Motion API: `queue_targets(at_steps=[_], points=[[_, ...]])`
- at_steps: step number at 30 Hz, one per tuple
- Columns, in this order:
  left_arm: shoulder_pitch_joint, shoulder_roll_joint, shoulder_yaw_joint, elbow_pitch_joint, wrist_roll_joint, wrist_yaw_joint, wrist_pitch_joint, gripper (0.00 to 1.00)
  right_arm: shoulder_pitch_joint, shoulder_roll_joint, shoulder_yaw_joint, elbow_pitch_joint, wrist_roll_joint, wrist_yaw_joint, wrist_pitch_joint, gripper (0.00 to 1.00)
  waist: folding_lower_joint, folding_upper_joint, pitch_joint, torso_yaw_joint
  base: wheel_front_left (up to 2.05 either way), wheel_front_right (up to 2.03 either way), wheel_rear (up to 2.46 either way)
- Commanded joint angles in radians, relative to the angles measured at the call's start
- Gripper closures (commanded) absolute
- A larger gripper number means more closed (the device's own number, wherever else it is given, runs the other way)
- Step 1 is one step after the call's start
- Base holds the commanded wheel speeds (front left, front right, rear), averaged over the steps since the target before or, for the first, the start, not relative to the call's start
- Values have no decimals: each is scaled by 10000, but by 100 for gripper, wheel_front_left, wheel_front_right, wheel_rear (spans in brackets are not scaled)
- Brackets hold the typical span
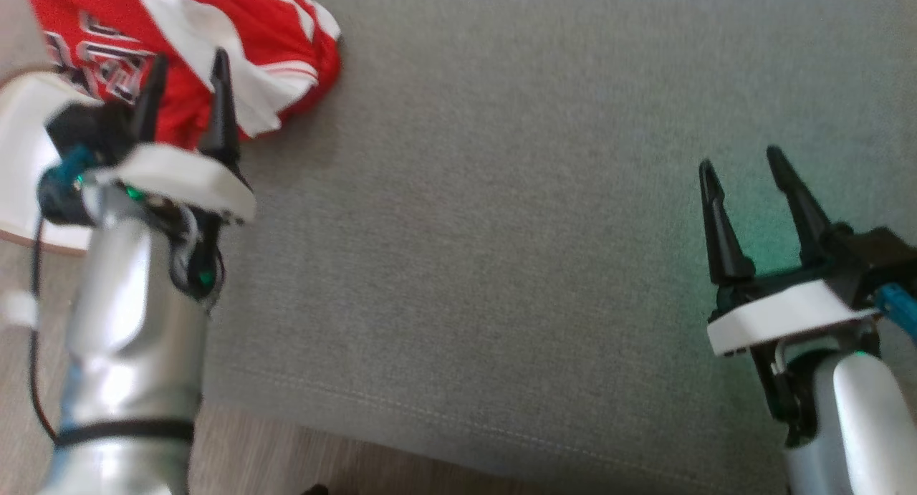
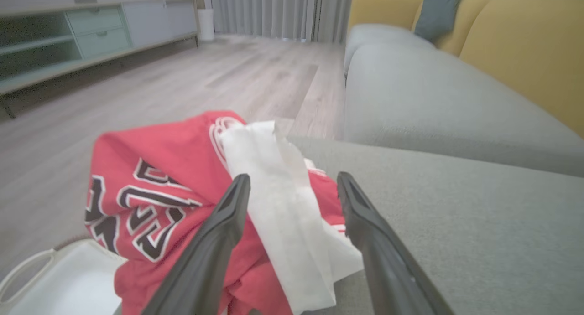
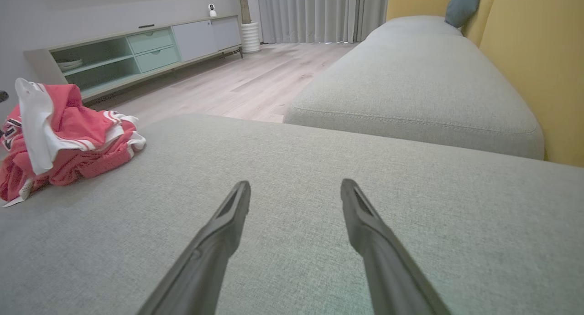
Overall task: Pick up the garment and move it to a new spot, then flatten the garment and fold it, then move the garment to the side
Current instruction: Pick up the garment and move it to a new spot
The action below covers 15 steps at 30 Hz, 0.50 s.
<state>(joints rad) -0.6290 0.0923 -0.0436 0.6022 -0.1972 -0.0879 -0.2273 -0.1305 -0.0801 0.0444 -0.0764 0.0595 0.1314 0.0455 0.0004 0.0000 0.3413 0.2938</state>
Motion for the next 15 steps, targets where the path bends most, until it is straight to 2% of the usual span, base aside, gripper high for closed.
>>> queue_targets(at_steps=[1, 10, 11, 12, 15], points=[[-676, 554, 463, 206, -114, -28, 87, 0, -389, -83, 243, -448, -79, -7, 33, 0, -4, 0, 722, -317, 0, 0, 0], [-2862, 1094, 555, 3479, -688, -268, 1320, 0, -486, -219, 273, -536, -73, -7, 155, 0, -4, 0, 1026, -423, 0, 0, 0], [-3018, 1160, 512, 3701, -708, -294, 1363, 16, -484, -221, 276, -540, -69, -7, 162, 0, -4, 0, 1031, -433, 0, 0, 0], [-3154, 1216, 482, 3891, -740, -317, 1359, 100, -484, -222, 280, -540, -67, -7, 163, 0, -4, 0, 1027, -445, 0, 0, 0], [-3450, 1412, 342, 4158, -636, -327, 856, 100, -469, -200, 242, -546, -60, -7, 169, 0, -4, 0, 965, -444, 0, 0, 0]])
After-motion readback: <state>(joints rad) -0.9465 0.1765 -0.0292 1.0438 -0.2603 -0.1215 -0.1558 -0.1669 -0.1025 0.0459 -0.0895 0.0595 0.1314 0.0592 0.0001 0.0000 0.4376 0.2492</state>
